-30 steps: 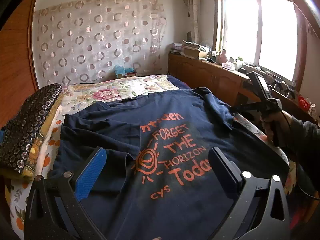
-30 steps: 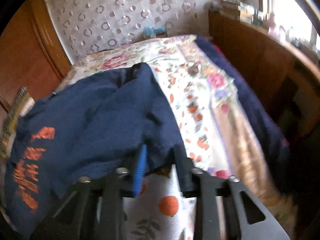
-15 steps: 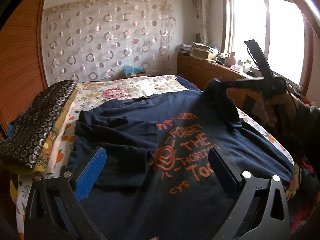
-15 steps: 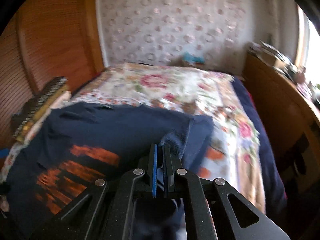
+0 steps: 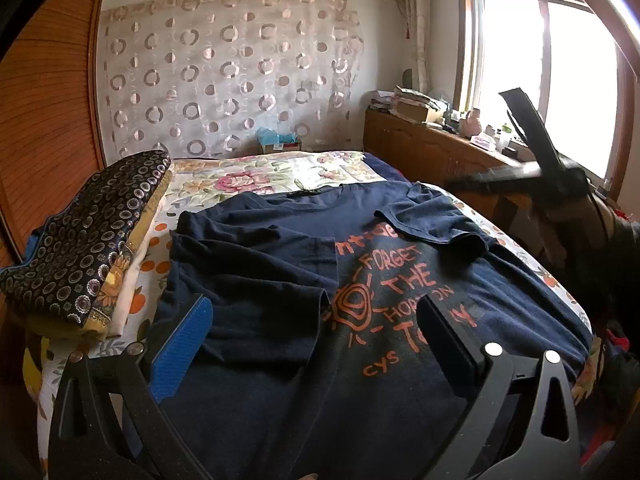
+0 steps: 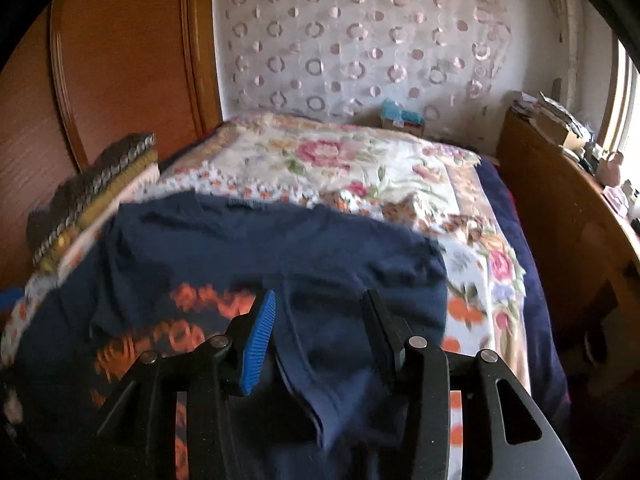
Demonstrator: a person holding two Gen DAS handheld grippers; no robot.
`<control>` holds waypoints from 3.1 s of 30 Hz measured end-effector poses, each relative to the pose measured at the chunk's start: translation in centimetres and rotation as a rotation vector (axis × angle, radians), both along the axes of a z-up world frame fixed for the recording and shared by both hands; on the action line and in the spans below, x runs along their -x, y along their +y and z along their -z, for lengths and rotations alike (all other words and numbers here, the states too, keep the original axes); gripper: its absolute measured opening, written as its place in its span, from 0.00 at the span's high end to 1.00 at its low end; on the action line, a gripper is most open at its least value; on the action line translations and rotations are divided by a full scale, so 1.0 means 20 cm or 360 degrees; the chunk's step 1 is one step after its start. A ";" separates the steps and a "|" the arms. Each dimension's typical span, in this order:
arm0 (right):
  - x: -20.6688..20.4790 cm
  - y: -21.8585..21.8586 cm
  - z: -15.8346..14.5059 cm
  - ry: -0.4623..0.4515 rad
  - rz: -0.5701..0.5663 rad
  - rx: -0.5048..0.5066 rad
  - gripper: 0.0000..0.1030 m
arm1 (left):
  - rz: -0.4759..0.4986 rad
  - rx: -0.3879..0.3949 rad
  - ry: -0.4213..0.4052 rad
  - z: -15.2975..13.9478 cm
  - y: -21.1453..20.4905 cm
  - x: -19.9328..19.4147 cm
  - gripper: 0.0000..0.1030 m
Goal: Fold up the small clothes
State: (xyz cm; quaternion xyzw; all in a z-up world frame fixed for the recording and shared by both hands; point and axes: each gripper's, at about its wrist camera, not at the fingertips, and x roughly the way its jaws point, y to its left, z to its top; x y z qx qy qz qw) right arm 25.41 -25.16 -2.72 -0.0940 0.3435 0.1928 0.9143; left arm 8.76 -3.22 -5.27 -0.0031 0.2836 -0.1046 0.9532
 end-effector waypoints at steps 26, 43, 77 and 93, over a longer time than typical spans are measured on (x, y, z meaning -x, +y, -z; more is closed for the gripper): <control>0.15 0.02 0.21 0.0133 -0.0169 0.0152 0.88 | -0.0064 0.0009 0.0037 -0.01 0.09 -0.03 0.01; -0.11 -0.17 0.23 0.0056 0.0083 0.0059 0.47 | -0.0003 -0.0154 0.0145 -0.11 0.27 -0.37 0.13; -0.38 -0.20 0.37 0.0141 0.0080 -0.0014 0.43 | 0.0085 -0.0435 0.0772 0.16 0.42 -1.19 0.89; -0.40 -0.22 0.37 0.0142 0.0070 -0.0027 0.42 | -0.0048 -0.0343 0.0509 -0.03 0.53 -1.21 0.93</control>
